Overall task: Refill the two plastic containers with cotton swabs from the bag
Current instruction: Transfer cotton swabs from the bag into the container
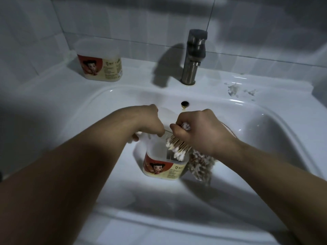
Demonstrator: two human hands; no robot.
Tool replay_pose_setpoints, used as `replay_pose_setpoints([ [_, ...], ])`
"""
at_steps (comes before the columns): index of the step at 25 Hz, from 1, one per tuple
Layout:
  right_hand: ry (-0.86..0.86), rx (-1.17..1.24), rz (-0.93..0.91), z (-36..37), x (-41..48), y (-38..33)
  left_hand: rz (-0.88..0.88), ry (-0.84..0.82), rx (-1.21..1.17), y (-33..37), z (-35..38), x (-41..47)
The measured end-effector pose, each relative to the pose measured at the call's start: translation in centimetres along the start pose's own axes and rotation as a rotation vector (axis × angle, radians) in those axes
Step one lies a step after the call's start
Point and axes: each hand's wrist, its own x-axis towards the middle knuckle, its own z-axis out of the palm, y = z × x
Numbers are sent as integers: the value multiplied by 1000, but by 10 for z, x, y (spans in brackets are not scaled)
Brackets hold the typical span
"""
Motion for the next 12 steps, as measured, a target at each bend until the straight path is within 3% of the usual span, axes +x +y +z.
replay_pose_setpoints([
  [6,-71,-69,-44,8,4,3,40,-164,87,-6,2,-4],
  [12,-65,-108,-100,15,4,4,122,-127,142,-8,4,0],
])
